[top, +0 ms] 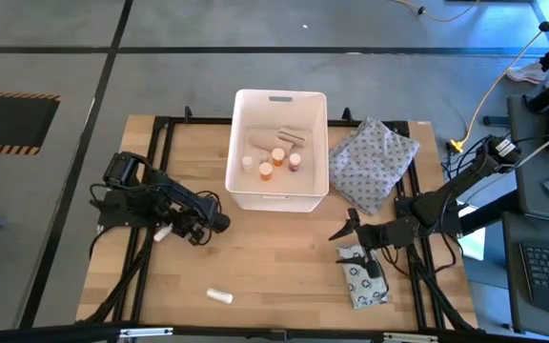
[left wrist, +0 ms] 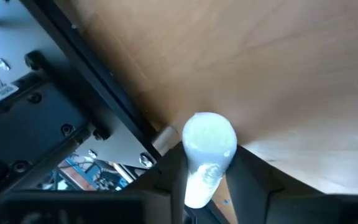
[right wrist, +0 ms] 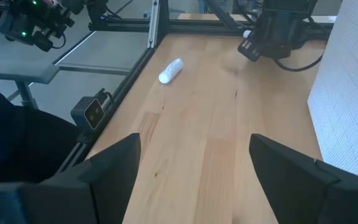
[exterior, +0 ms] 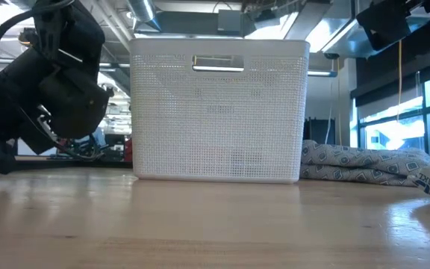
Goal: Pick & place medical supplies in basket/bin
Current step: Put the top white rolled gauze into the white bin
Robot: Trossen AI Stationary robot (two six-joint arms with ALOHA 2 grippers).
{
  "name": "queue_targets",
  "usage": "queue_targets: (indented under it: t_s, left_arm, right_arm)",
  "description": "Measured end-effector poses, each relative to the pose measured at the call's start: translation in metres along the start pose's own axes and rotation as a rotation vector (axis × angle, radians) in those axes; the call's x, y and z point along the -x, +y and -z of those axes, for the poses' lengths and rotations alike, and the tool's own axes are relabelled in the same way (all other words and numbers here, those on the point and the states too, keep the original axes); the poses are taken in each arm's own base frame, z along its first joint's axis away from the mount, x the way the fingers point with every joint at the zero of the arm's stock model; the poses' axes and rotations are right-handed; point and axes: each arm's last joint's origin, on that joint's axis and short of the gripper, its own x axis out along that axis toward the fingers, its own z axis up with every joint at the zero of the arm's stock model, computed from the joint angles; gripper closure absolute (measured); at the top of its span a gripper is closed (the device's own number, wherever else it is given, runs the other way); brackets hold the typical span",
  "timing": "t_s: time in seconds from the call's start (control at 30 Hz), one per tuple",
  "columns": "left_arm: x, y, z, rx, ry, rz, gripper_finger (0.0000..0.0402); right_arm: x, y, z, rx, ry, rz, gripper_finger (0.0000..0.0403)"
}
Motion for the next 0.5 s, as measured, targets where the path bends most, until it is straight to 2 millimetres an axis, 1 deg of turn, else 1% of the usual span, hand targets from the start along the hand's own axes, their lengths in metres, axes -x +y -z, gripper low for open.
queue_targets:
  t_s: [0.13,0.2,0.27,0.37,0.5]
  left_arm:
    - [0.004,-0.002,0.0,-0.069,-0.004,0.007,0.0345]
    - [0.011,-0.005,0.001,-0.141,-0.001,0.028,0.0357]
    - [0.021,-0.009,0.003,-0.235,0.02,0.067,0.0361]
    - [0.043,-0.012,0.008,-0.374,0.035,0.108,0.0356]
    - [0.086,-0.008,0.018,-0.484,-0.064,0.168,0.0351]
  right_arm:
    - [0.0,0.0,0.0,0.0,0.0,0.0,0.01]
    - [0.0,0.0,0.0,0.0,0.0,0.0,0.01]
    - [0.0,0.0,0.0,0.0,0.0,0.0,0.01]
    - [0.0,0.0,0.0,0.0,0.0,0.0,0.01]
    - [0.0,0.0,0.0,-0.001,0.0,0.0,0.01]
